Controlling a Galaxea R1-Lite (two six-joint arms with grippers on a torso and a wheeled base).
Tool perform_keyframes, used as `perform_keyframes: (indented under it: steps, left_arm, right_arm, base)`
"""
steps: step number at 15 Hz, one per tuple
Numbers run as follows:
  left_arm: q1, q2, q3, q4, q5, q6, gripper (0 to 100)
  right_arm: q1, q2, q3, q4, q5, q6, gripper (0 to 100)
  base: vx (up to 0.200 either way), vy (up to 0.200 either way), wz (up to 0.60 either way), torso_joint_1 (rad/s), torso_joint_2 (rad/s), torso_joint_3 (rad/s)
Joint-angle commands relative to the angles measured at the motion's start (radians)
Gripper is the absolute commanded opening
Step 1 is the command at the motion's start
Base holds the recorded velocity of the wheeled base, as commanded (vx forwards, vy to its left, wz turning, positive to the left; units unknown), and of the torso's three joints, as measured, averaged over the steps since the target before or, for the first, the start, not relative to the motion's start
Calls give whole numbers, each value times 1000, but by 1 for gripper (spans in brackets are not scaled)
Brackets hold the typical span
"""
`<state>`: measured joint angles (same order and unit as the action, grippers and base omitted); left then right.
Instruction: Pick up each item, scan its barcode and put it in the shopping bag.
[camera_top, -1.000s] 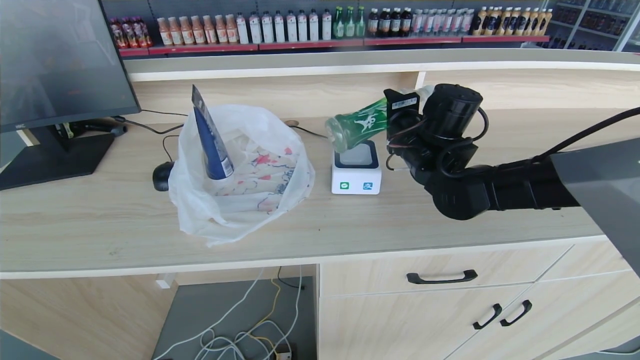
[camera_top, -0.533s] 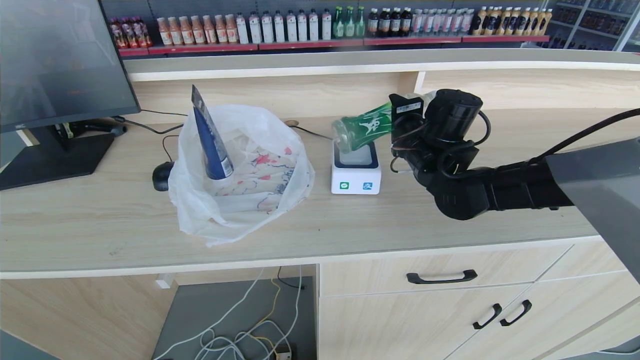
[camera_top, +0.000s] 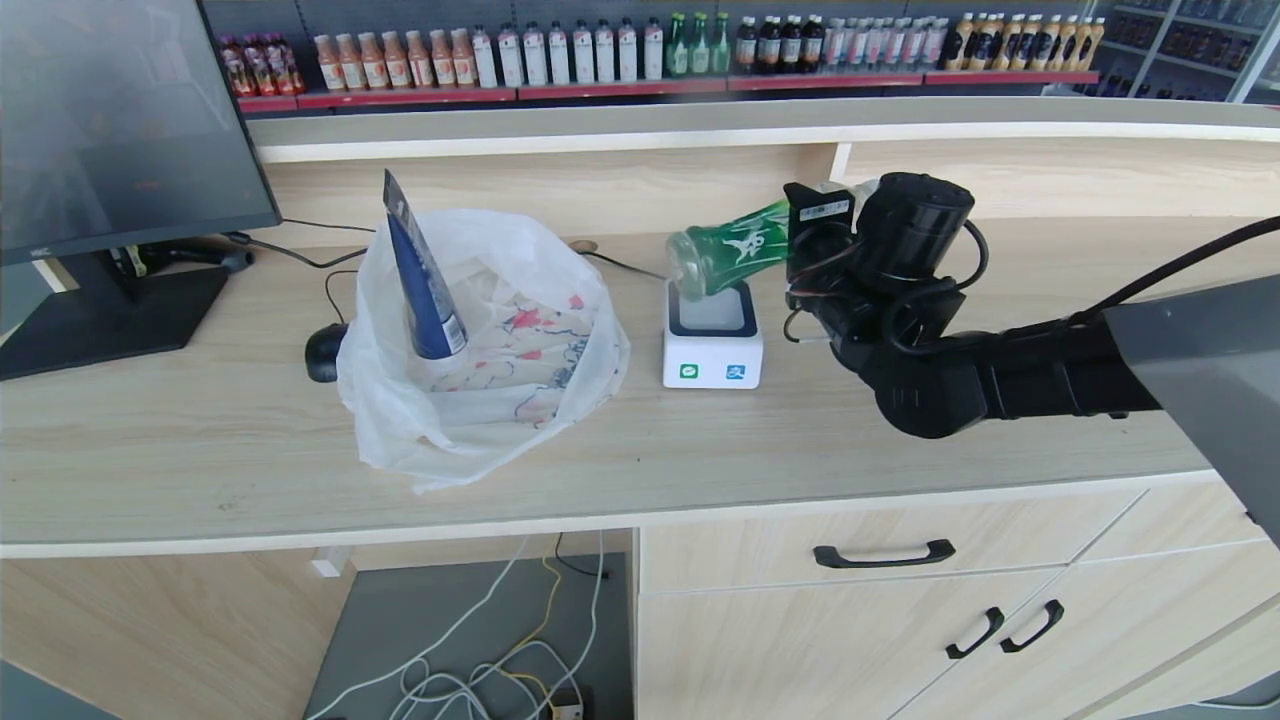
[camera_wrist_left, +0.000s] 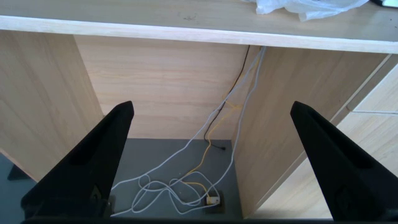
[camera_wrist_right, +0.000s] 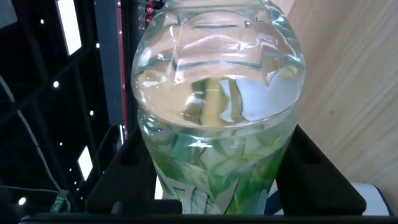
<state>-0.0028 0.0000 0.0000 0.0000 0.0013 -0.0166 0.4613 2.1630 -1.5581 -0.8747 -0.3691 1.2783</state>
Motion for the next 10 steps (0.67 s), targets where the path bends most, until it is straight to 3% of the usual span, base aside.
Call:
perform_keyframes:
  steps: [1,3,10]
  left_arm:
    - [0,2,0,0,0,0,100]
    - [0,2,0,0,0,0,100]
    - [0,0,0,0,0,0,100]
  right_arm:
    - [-6,-37,49,0,-1,6,0]
    - [-4,-61,105,-4,1,9,0]
    - [-1,-64,104,-4,1,15,0]
  base:
    - [0,0,0,0,0,0]
    - [0,0,0,0,0,0]
    - [0,0,0,0,0,0]
